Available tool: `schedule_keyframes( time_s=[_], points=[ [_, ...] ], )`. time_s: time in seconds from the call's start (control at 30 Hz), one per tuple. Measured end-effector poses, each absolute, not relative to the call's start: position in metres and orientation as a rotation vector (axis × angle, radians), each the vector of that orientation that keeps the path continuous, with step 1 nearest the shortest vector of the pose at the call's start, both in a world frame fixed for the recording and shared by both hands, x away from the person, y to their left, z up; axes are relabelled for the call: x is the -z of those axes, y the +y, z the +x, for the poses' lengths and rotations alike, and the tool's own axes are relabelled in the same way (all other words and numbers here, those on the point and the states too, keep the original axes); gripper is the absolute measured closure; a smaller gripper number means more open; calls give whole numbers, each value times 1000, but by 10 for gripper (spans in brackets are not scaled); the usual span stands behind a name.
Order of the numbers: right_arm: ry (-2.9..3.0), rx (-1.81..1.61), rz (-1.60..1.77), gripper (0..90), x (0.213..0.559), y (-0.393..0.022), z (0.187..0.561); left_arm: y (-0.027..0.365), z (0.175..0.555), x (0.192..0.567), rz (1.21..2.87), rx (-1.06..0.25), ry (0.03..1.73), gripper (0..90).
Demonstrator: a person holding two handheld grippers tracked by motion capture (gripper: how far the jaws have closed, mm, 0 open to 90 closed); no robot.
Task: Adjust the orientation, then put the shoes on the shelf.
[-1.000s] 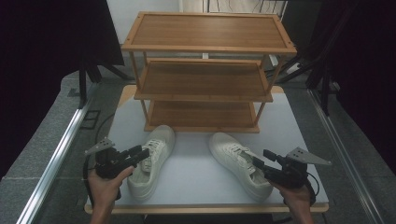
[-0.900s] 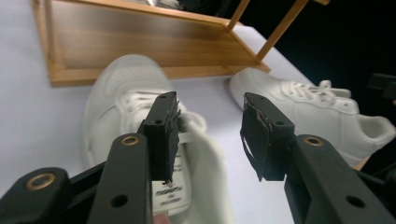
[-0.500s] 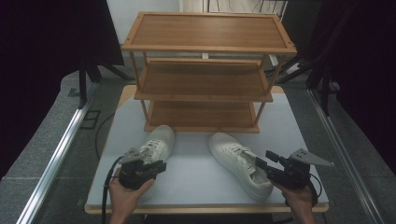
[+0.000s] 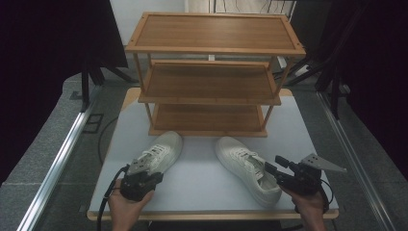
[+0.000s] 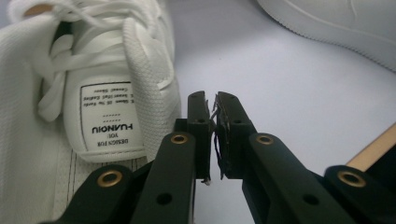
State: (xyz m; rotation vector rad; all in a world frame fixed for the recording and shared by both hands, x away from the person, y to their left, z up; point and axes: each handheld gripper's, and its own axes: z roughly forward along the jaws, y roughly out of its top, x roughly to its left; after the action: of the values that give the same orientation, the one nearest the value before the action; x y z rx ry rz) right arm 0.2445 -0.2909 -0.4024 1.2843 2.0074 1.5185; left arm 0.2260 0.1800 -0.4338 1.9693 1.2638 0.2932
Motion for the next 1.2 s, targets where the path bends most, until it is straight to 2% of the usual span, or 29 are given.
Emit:
schedule_keyframes(
  time_s=[0.13,0.23,0.27,0.53,0.87,1.2],
  points=[
    [2015,-1521,1284,442,404,-290,247,176,222,424,1947,-263,1140,748],
    [2021,-1520,1281,443,404,-290,248,175,220,416,1926,-260,1103,724],
    [2024,-1522,1280,443,404,-290,250,177,220,413,1913,-257,1096,683],
    [2085,-1491,1269,404,402,-290,267,214,237,397,1783,-256,1131,540],
    [2168,-1414,1253,365,406,-295,282,244,260,402,1782,-263,1214,508],
    [2264,-1339,1271,352,414,-302,286,249,272,422,1852,-257,1251,499]
  ],
)
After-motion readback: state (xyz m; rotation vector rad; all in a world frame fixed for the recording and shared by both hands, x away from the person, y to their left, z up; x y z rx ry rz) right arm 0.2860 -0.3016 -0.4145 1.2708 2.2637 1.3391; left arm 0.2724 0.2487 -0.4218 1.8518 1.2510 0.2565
